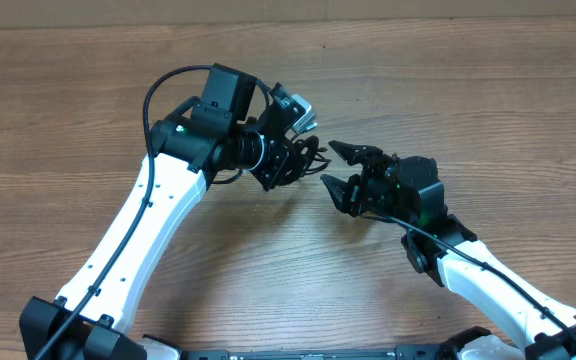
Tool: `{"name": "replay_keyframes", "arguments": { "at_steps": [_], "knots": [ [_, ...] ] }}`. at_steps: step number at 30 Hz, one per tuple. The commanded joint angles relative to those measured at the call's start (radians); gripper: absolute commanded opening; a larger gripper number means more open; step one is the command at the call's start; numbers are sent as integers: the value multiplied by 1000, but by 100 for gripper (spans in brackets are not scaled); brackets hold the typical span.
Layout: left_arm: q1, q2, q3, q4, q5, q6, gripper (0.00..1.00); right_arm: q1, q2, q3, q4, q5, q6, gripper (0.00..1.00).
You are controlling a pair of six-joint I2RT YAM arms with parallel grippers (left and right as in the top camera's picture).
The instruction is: Untangle cables
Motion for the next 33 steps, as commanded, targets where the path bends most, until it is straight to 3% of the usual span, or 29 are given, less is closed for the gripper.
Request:
{"name": "replay_keyframes", "arguments": {
  "at_steps": [1,8,11,12,17,20,24,27,33],
  "knots": [
    [0,-16,14,8,61,27,4,5,28,4,21,37,67,56],
    [-27,-15,14,-3,61,35,4,5,121,4,150,42,66,33],
    [-40,-15,14,-1,55,48,4,14,156,4,231,34,-4,8],
    [-40,-15,14,0,48,48,4,18,158,4,243,34,-51,4],
    [-28,-15,14,7,-51,31,5,19,158,4,208,5,-287,4],
    [-16,-15,14,30,-63,2,14,20,158,4,171,-20,-369,4],
    [-8,-15,14,58,-71,-17,13,20,158,4,154,-61,-439,4],
    [-2,-15,14,72,-121,-45,4,20,158,4,153,-84,-474,4],
    [-2,-15,14,94,-230,-103,4,19,150,4,115,-116,-558,4]
  ]
}}
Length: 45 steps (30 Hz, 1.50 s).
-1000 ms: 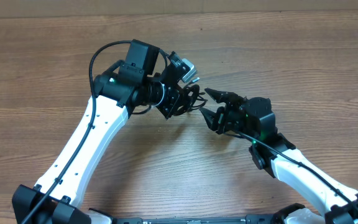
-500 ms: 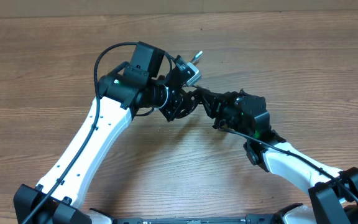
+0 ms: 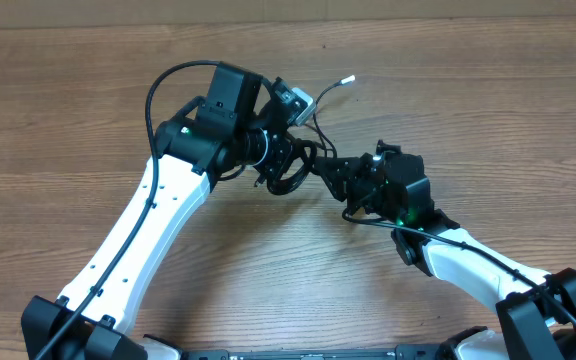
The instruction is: Untangle cables
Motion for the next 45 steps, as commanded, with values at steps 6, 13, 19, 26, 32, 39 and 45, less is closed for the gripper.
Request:
{"name": "replay_keyframes", "arguments": {
  "at_steps": [6,13,19,26,32,39,45],
  "knots": [
    [14,-15,15,68,-100,-71,16,8,-18,2,-18,-75,-152,4],
    [14,-14,15,79,-119,-77,29,7,-68,2,-87,-81,-308,4],
    [14,-3,15,66,-156,-88,26,6,-108,2,-136,-73,-396,4],
    [14,16,15,26,-155,-161,42,6,-116,14,-129,-49,-443,4],
    [24,18,15,-32,-155,-380,62,6,-116,67,-165,19,-436,4],
    [44,23,15,-88,-110,-678,73,6,-116,114,-232,29,-403,4],
    [43,51,14,-112,-97,-844,94,6,-116,113,-274,69,-355,4]
  ]
}}
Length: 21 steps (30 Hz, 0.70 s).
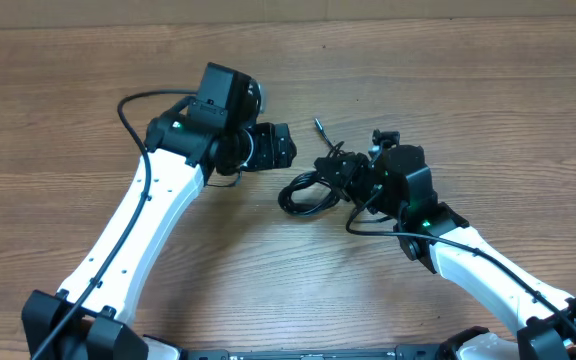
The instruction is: Untangle cables
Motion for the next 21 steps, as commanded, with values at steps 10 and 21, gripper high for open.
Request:
{"name": "replay_keyframes", "arguments": {
  "at_steps": [10,21],
  "knots": [
    [5,130,14,4,14,-176,97,0,-21,29,-446,266,0,5],
    [10,139,15,24,-64,-108,99,0,-24,30,-577,247,-38,88]
  ]
}}
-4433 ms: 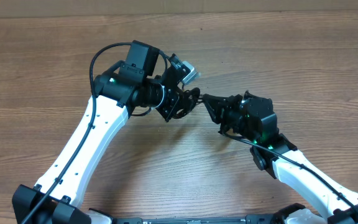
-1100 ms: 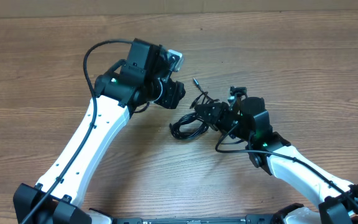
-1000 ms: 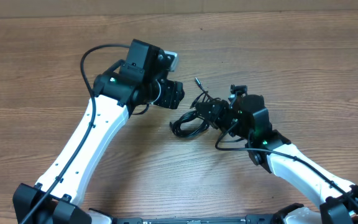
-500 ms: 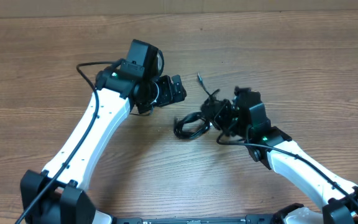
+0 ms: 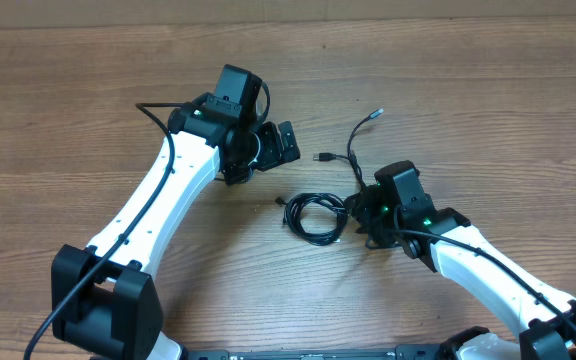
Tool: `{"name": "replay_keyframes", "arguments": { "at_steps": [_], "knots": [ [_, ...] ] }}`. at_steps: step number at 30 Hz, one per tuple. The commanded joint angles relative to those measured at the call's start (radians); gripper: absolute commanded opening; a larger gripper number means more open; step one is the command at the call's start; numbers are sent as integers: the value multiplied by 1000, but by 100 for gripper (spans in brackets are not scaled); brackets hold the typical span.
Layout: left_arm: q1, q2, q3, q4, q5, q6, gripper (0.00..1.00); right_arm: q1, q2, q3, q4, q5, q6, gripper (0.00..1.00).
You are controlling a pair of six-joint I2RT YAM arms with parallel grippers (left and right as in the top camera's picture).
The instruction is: Untangle cables
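Note:
A bundle of black cables lies coiled on the wooden table at the centre. Two loose strands rise from its right side; one ends in a plug, the other in a light-tipped plug. My right gripper is at the right edge of the coil and appears shut on the cables where the strands leave it, though the wrist hides its fingers. Up and left of the coil, my left gripper is open, apart from the cables, with nothing in it.
The wooden table runs all around. Black supply leads loop from each arm: the left arm's near its elbow, the right arm's along its forearm.
The coil now lies flat and rounder on the table, with two strands and their plugs spread up and to the right. My right gripper has moved slightly down. The left arm has turned, its gripper still empty.
First my left gripper held the tangled bundle off the table while the right gripper stood open beside it. Then the right gripper was in the bundle too. Later the left gripper was off it, the right holding the cables over the table. Now the coil rests flat.

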Motion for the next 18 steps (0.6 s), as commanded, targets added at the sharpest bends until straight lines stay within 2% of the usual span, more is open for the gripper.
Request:
{"name": "replay_keyframes", "arguments": {
  "at_steps": [1,8,14,16,18],
  "knots": [
    [15,8,15,3,-41,72,99,2,-22,18,1,0,-58,100],
    [71,8,15,-5,-42,140,100,-34,-107,154,-142,-5,-357,99],
    [66,8,15,-18,87,407,100,-63,-177,237,-263,-12,-423,100],
    [59,8,14,-39,106,399,99,-74,-198,238,-282,-11,-422,100],
    [49,10,14,-72,105,300,99,-97,-219,238,-306,-12,-418,100]
  ]
}}
